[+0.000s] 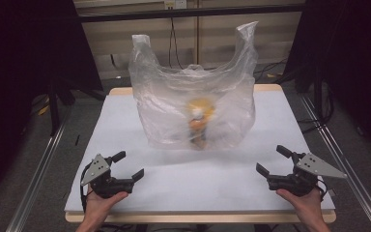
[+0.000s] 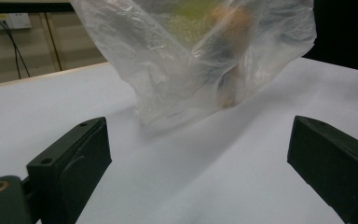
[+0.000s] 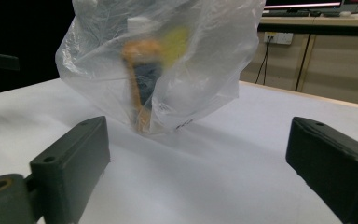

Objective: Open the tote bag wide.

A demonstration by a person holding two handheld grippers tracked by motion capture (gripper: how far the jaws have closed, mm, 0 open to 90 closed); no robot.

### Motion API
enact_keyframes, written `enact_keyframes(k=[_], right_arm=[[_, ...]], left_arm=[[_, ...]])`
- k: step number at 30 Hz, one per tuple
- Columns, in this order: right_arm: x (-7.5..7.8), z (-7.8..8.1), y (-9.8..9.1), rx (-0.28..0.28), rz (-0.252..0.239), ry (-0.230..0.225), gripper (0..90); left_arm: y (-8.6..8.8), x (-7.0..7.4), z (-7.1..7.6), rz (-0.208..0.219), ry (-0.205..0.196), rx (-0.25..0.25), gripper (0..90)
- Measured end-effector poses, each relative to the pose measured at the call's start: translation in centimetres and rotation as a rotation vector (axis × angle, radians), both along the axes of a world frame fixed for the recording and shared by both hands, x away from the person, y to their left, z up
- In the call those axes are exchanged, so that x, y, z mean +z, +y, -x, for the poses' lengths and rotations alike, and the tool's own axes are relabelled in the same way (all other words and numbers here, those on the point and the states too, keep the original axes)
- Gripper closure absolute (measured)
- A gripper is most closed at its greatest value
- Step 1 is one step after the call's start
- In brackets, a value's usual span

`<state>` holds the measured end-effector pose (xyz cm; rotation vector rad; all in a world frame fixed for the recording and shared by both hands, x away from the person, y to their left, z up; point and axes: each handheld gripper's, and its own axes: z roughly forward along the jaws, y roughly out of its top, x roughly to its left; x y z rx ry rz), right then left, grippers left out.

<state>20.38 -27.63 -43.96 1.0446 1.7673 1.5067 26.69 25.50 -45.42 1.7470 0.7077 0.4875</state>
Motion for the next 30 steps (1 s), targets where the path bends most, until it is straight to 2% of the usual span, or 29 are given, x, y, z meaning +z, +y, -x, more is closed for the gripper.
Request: enact_keyframes(k=[1, 3, 4, 5, 6, 7, 8, 9, 10, 11, 12, 13, 15, 17, 18, 19, 20, 22, 23, 24, 25, 26, 29, 30], right_arm=[[-0.1, -0.1, 0.0, 0.006, -0.002, 0.003, 7.4], [-0.1, -0.2, 0.1, 0.008, 0.004, 0.021, 8.4], [-0.2, -0.3, 0.2, 0.011, 0.008, 0.02, 9.2], [-0.2, -0.3, 0.2, 0.011, 0.008, 0.02, 9.2], [-0.2, -0.3, 0.2, 0.013, 0.004, 0.027, 10.8], [-0.2, -0.4, 0.2, 0.018, 0.006, 0.04, 12.9], [-0.2, -0.5, 0.2, 0.022, 0.006, 0.044, 15.3], [-0.2, -0.6, 0.1, 0.036, 0.011, 0.056, 21.0], [-0.2, -0.6, 0.1, 0.061, 0.006, 0.075, 22.8], [-0.2, -0.7, 0.2, 0.066, 0.003, 0.079, 23.5], [-0.2, -0.7, 0.2, 0.066, 0.009, 0.077, 27.9], [-0.2, -0.7, 0.3, 0.075, 0.009, 0.072, 31.2], [-0.1, -0.9, 0.4, 0.092, -0.002, 0.08, 34.3], [0.0, -0.9, 0.4, 0.105, -0.005, 0.081, 46.0], [0.0, -1.0, 0.4, 0.109, -0.011, 0.078, 48.0], [0.1, -1.0, 0.5, 0.117, -0.018, 0.084, 50.6], [0.2, -1.0, 0.5, 0.123, -0.016, 0.084, 55.0], [0.3, -1.1, 0.7, 0.135, -0.017, 0.081, 59.2], [0.3, -1.2, 0.7, 0.144, -0.013, 0.081, 62.5], [0.4, -1.3, 0.8, 0.157, -0.008, 0.089, 65.2], [0.4, -1.4, 0.9, 0.163, -0.006, 0.089, 67.0], [0.4, -1.5, 1.1, 0.171, -0.002, 0.092, 68.5], [0.6, -1.8, 1.5, 0.2, 0.006, 0.105, 74.8], [0.7, -1.8, 1.6, 0.2, 0.005, 0.109, 76.4]], left_arm=[[0.0, 0.0, 0.0, 0.017, 0.014, -0.001, 6.2], [0.1, 0.0, -0.1, 0.008, 0.016, -0.004, 9.3], [-0.1, 0.0, 0.0, 0.029, 0.02, 0.007, 10.9], [-0.1, 0.0, 0.0, 0.029, 0.02, 0.007, 12.4], [0.0, 0.0, -0.2, 0.018, 0.036, -0.029, 12.4], [-0.2, 0.1, -0.2, -0.025, 0.03, -0.017, 17.3], [-0.3, 0.1, -0.1, -0.021, 0.032, -0.012, 17.5], [-0.3, 0.1, -0.1, -0.018, 0.042, -0.034, 22.3], [-0.5, 0.2, -0.1, -0.005, 0.05, -0.035, 28.0], [-0.5, 0.3, -0.1, -0.016, 0.048, -0.045, 28.5], [-0.5, 0.4, -0.1, -0.02, 0.037, -0.055, 32.3], [-0.6, 0.5, -0.1, -0.016, 0.036, -0.068, 37.3], [-0.7, 0.5, -0.2, -0.009, 0.038, -0.074, 39.7], [-0.7, 0.8, -0.4, 0.01, 0.043, -0.081, 45.4], [-0.8, 0.8, -0.4, 0.026, 0.066, -0.091, 46.6], [-0.7, 0.8, -0.5, 0.04, 0.078, -0.125, 49.7], [-0.7, 1.0, -0.5, 0.019, 0.064, -0.092, 53.1], [-0.8, 1.1, -0.5, 0.027, 0.076, -0.108, 57.2], [-0.7, 1.2, -0.6, 0.02, 0.082, -0.133, 58.8], [-1.0, 1.2, -0.5, 0.035, 0.11, -0.122, 59.5], [-1.0, 1.3, -0.6, 0.019, 0.104, -0.124, 60.8], [-1.0, 1.3, -0.7, 0.028, 0.117, -0.172, 62.3], [-1.2, 1.5, -0.8, 0.034, 0.126, -0.192, 68.7], [-1.4, 1.6, -0.7, 0.038, 0.124, -0.169, 72.0]])
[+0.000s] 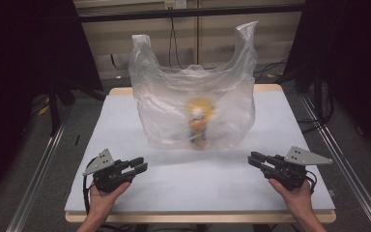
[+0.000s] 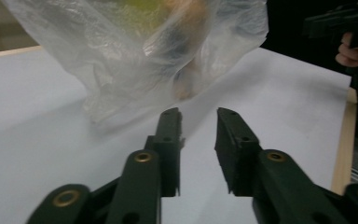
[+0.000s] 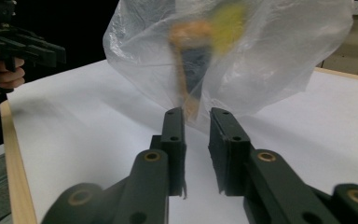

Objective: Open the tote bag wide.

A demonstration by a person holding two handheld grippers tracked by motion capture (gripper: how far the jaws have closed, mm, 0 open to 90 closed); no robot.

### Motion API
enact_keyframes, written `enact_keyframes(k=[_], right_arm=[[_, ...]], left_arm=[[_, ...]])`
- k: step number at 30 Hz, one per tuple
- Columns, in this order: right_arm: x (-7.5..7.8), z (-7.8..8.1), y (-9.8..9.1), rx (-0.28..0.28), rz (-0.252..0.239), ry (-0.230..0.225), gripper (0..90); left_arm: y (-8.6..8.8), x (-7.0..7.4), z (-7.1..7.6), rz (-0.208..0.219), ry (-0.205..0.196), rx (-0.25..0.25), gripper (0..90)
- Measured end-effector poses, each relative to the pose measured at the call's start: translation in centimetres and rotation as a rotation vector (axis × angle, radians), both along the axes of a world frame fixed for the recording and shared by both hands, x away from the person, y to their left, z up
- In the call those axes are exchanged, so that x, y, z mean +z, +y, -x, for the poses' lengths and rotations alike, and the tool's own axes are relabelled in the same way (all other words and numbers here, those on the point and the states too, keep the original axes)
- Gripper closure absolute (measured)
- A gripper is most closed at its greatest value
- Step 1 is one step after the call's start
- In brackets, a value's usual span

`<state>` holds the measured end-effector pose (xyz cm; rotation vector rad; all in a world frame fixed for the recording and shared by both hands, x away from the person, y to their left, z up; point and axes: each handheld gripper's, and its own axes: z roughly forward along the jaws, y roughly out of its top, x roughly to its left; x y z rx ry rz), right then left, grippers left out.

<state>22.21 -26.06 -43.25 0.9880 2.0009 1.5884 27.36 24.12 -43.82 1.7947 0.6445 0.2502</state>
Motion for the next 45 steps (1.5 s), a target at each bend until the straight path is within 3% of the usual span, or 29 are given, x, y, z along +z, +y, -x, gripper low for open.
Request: enact_keyframes(k=[1, 3, 7, 10, 12, 18, 28, 36, 41, 45], right_arm=[[0.1, -0.1, 0.1, 0.008, -0.007, 0.006, 78.1], [0.2, -0.2, 0.1, 0.007, -0.007, 0.01, 80.2], [0.8, -1.1, 0.2, 0.03, -0.017, 0.034, 87.7], [1.3, -1.7, 0.4, 0.046, -0.017, 0.049, 90.0], [1.8, -2.1, 0.5, 0.058, -0.027, 0.052, 90.0], [3.0, -3.3, 1.2, 0.094, -0.055, 0.056, 90.0], [4.8, -5.8, 3.1, 0.154, -0.059, 0.057, 90.0], [6.4, -7.1, 4.1, 0.182, -0.06, 0.037, 90.0], [7.3, -7.8, 4.5, 0.196, -0.063, 0.027, 90.0], [8.1, -8.7, 4.7, 0.195, -0.057, 0.019, 90.0]], left_arm=[[0.1, 0.1, -0.2, 0.002, 0.002, -0.029, 74.6], [0.0, 0.2, -0.3, -0.004, 0.005, -0.017, 76.3], [-0.4, 0.5, -0.8, 0.01, 0.018, -0.065, 87.2], [-1.1, 0.7, -1.3, -0.024, 0.025, -0.082, 90.0], [-1.2, 0.8, -1.5, -0.031, 0.023, -0.087, 90.0], [-1.7, 1.4, -2.5, 0.008, 0.045, -0.081, 90.0], [-2.6, 2.8, -3.9, 0.0, 0.014, -0.076, 90.0], [-3.0, 3.8, -5.3, 0.016, -0.007, -0.071, 90.0], [-3.4, 3.8, -5.5, 0.033, 0.009, -0.075, 90.0], [-3.8, 4.7, -6.1, 0.045, -0.008, -0.07, 90.0]])
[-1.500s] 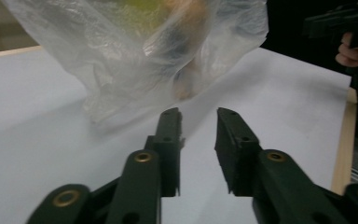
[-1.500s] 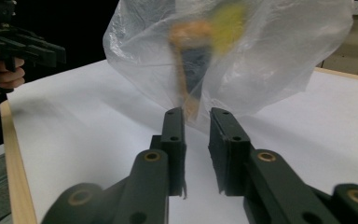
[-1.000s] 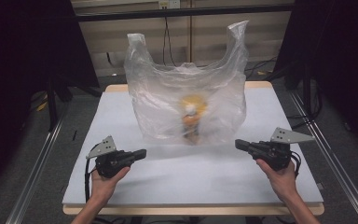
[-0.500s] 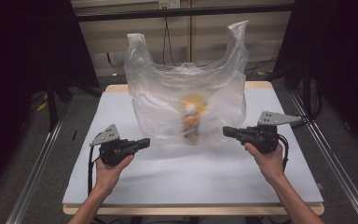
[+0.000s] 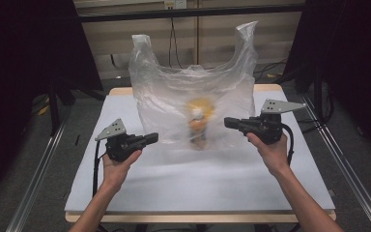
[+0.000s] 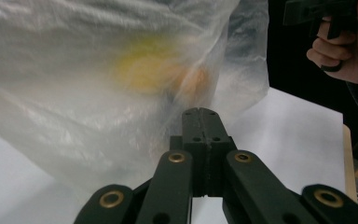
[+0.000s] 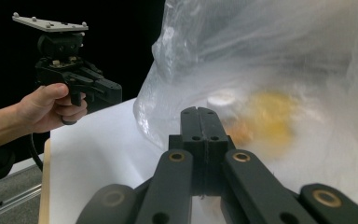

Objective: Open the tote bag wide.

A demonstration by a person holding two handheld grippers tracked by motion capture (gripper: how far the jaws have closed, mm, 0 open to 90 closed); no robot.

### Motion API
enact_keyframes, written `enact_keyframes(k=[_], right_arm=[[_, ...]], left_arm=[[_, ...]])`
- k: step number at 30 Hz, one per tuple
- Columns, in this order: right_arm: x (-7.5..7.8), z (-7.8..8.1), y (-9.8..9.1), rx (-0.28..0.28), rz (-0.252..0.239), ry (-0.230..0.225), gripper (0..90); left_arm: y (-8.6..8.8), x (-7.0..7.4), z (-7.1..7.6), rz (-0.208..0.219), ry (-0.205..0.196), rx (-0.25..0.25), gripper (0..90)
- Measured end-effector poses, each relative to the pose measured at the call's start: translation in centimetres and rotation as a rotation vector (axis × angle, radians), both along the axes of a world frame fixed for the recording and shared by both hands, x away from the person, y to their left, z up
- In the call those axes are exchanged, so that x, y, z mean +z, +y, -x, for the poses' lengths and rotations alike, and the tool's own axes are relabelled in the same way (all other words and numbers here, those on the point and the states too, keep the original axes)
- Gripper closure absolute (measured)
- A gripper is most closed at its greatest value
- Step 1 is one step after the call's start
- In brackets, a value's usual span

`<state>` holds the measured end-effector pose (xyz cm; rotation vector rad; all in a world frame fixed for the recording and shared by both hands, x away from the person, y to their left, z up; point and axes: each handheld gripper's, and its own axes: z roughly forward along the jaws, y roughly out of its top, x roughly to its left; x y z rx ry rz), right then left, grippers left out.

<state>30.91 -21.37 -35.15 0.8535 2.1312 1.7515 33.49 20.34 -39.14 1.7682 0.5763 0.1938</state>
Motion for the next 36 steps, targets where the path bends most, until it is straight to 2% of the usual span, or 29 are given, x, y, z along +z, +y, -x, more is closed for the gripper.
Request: enact_keyframes(k=[3, 7, 8, 13, 14, 15, 17, 22, 30, 36], right_arm=[[0.7, -0.4, 0.3, 0.006, -0.006, -0.001, 90.0], [1.5, -1.0, 0.6, 0.025, 0.011, -0.015, 90.0], [1.7, -1.2, 0.6, 0.022, 0.005, -0.016, 90.0], [2.6, -1.7, 0.8, 0.015, -0.014, -0.032, 90.0], [3.2, -1.8, 1.0, 0.016, -0.019, -0.039, 90.0], [3.5, -2.0, 1.1, 0.017, -0.021, -0.044, 90.0], [4.2, -2.2, 1.4, 0.01, -0.013, -0.053, 90.0], [5.8, -2.6, 1.9, 0.006, -0.029, -0.07, 90.0], [8.0, -3.3, 2.4, 0.002, 0.0, -0.09, 90.0], [9.7, -4.2, 2.5, -0.017, 0.037, -0.089, 90.0]], left_arm=[[-0.2, 0.7, -0.6, 0.002, -0.016, -0.003, 90.0], [-0.7, 1.3, -1.0, 0.003, -0.024, -0.001, 90.0], [-0.8, 1.5, -1.1, 0.017, -0.026, -0.006, 90.0], [-1.1, 2.5, -1.3, 0.024, -0.045, -0.01, 90.0], [-1.2, 3.2, -1.6, 0.017, -0.065, -0.008, 90.0], [-1.2, 3.2, -1.6, 0.017, -0.065, -0.008, 90.0], [-1.2, 4.3, -2.0, 0.022, -0.076, 0.003, 90.0], [-1.5, 5.4, -2.9, 0.04, -0.089, 0.012, 90.0], [-2.2, 7.3, -4.0, 0.029, -0.122, -0.005, 90.0], [-2.8, 8.2, -5.2, 0.043, -0.117, 0.005, 90.0]])
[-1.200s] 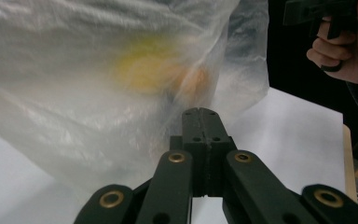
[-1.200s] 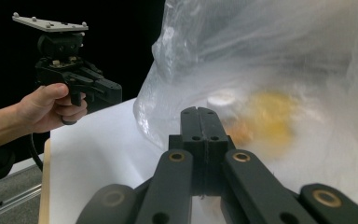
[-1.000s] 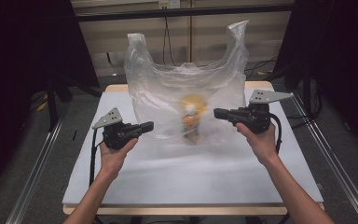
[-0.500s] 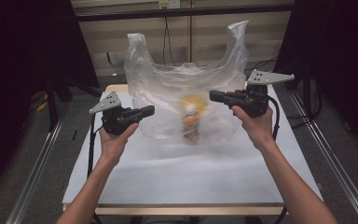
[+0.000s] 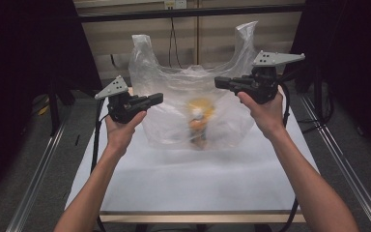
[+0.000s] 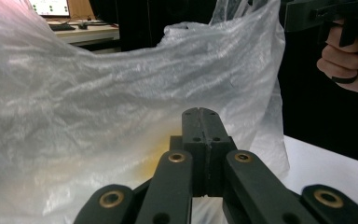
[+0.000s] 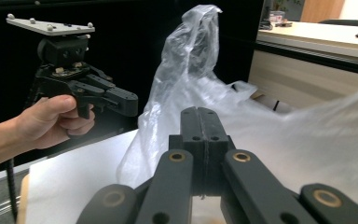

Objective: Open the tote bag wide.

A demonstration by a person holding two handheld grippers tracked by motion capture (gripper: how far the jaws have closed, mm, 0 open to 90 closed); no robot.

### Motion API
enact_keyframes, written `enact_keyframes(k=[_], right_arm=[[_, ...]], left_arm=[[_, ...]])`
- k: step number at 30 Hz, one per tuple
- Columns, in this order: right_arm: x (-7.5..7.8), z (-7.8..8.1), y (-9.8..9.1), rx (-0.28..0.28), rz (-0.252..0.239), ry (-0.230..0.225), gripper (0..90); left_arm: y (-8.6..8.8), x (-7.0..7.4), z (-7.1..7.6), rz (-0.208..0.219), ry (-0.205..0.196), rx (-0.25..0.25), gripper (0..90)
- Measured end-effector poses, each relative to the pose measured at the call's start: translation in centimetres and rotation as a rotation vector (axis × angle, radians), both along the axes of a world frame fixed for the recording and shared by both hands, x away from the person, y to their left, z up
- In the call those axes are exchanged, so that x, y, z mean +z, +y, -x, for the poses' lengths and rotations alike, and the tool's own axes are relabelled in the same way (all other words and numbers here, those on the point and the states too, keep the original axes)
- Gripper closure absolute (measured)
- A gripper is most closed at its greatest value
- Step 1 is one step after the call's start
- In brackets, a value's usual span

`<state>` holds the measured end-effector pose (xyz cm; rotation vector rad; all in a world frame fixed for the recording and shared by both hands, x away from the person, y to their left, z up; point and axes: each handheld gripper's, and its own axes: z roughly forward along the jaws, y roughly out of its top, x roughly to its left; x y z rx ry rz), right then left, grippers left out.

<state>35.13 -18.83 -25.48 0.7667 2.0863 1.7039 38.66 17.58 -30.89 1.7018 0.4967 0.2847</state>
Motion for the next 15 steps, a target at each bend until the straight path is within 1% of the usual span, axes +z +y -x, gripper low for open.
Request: enact_keyframes(k=[3, 4, 5, 7, 9, 10, 11, 12, 13, 15], right_arm=[[0.6, -0.6, 0.1, -0.015, 0.009, 0.001, 90.0], [0.7, -0.8, 0.1, -0.02, 0.005, 0.0, 90.0], [0.8, -1.0, 0.1, -0.027, 0.004, -0.002, 90.0], [1.1, -1.4, 0.2, -0.037, 0.012, -0.001, 90.0], [1.5, -1.8, 0.4, -0.046, 0.025, 0.001, 90.0], [1.7, -2.0, 0.5, -0.049, 0.034, 0.001, 90.0], [1.9, -2.1, 0.6, -0.054, 0.043, -0.004, 90.0], [2.1, -2.4, 0.8, -0.056, 0.054, -0.001, 90.0], [2.3, -2.6, 0.9, -0.058, 0.064, -0.001, 90.0], [2.6, -3.1, 1.1, -0.07, 0.081, 0.006, 90.0]], left_arm=[[-0.2, 0.3, -0.3, 0.004, -0.003, 0.002, 90.0], [-0.5, 0.5, -0.8, 0.011, 0.005, 0.006, 90.0], [-0.6, 0.6, -1.0, 0.013, 0.002, 0.012, 90.0], [-0.8, 0.9, -1.4, 0.031, 0.01, 0.005, 90.0], [-1.0, 1.2, -1.7, 0.032, 0.009, 0.001, 90.0], [-1.1, 1.7, -2.1, 0.06, 0.019, -0.005, 90.0], [-1.3, 2.0, -2.2, 0.066, 0.018, -0.004, 90.0], [-1.6, 2.3, -2.4, 0.051, 0.008, -0.002, 90.0], [-1.9, 2.6, -2.6, 0.052, 0.012, 0.001, 90.0], [-2.4, 3.2, -3.2, 0.04, 0.01, 0.004, 90.0]])
